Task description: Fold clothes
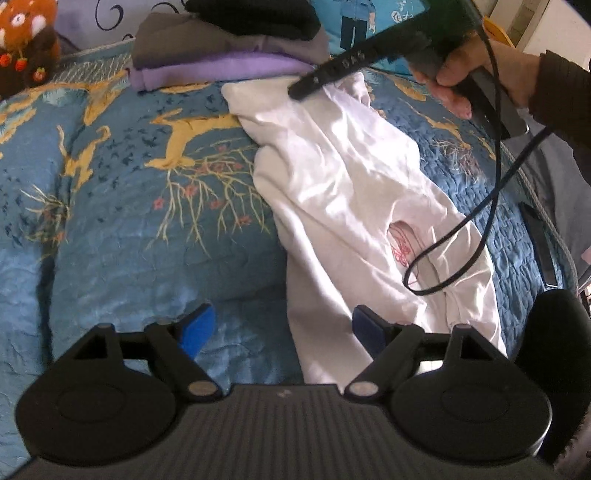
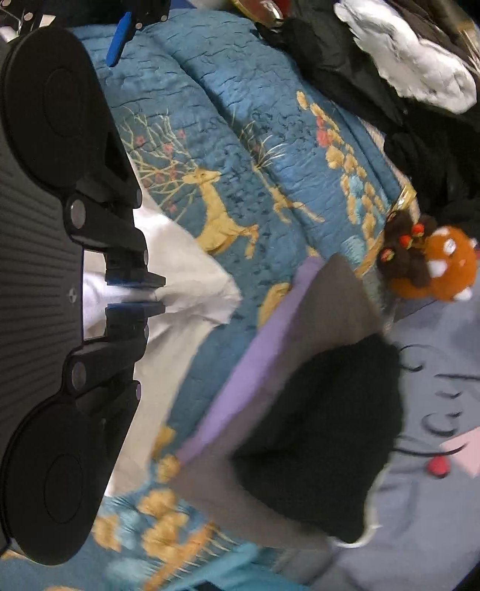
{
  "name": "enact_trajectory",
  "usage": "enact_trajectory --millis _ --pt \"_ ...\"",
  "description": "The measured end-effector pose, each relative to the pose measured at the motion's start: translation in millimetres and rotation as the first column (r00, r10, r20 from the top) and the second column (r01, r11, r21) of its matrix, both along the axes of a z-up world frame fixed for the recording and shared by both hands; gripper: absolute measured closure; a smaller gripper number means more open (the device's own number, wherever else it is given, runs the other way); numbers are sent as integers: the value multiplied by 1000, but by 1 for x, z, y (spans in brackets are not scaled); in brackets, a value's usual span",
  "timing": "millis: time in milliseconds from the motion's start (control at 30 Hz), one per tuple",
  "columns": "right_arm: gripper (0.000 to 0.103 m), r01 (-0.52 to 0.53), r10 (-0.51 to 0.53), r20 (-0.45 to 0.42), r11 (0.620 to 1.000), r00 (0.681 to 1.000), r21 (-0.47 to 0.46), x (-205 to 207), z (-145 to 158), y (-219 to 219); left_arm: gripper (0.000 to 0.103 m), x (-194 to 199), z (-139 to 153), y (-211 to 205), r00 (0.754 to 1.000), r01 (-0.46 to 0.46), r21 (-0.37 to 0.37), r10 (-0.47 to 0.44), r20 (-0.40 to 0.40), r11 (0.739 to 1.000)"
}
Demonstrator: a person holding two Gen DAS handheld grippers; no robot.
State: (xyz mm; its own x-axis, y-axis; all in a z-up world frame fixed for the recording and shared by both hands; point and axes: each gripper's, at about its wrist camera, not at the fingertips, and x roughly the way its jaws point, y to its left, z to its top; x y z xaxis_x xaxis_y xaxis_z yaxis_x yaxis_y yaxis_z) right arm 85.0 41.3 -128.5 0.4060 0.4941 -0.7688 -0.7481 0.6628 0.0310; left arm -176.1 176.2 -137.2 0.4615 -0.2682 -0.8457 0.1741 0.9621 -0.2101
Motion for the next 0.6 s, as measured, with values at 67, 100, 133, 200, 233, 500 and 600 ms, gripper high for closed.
enact_trajectory --millis 67,100,133,200,233,500,600 --pt "96 -21 21 32 1000 999 7 -3 9 6 19 0 0 0 1000 -2 -9 2 2 1000" --pt "96 -32 31 49 999 998 10 -4 13 9 19 0 1 1 1000 -3 -11 3 3 1000" --pt "96 -42 41 65 999 997 13 -5 17 13 19 0 2 1 1000 -6 -10 6 5 1000" --pt "96 -54 52 101 998 994 14 -3 29 22 18 0 4 4 1000 -13 -1 13 9 1000" --pt "96 -52 52 100 999 994 -3 2 30 25 18 0 5 5 1000 -17 4 17 11 1000" --pt "94 55 -52 20 984 998 -167 33 -24 38 18 -2 9 6 1000 -24 27 24 4 999" --pt "86 144 -143 15 988 990 -50 27 -19 21 18 -5 12 3 1000 -17 34 17 7 999"
